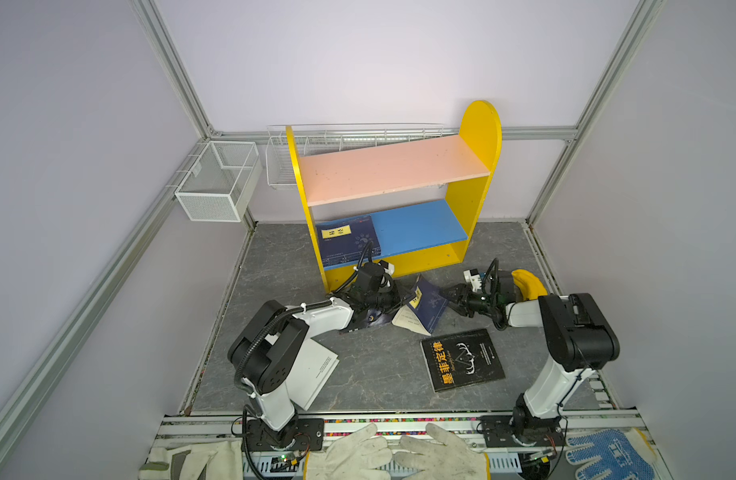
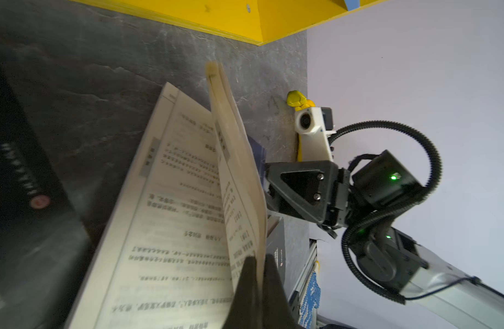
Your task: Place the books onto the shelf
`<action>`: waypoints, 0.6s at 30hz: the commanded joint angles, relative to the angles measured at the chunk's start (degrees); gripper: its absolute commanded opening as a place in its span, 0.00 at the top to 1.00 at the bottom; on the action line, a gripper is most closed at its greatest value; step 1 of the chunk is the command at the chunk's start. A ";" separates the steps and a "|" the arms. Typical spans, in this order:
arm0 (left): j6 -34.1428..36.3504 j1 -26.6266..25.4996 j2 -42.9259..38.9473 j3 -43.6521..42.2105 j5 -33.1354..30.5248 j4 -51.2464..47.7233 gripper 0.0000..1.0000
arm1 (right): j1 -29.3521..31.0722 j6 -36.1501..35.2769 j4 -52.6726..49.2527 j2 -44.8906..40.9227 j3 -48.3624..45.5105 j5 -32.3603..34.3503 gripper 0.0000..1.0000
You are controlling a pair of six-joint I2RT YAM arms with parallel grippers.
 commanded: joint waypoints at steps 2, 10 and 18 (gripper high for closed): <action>3.08 -0.05 -0.80 -0.54 -3.88 -3.31 1.00 | 2.24 -6.30 -9.13 -3.07 3.85 0.97 0.53; 3.80 -0.05 -0.28 -1.70 -4.44 -2.88 1.00 | 4.70 -7.73 -13.78 -1.71 6.77 3.58 0.65; 9.68 -0.01 -9.47 -0.50 -12.01 -13.65 0.51 | 4.70 -12.40 -27.82 -8.57 9.75 13.27 0.90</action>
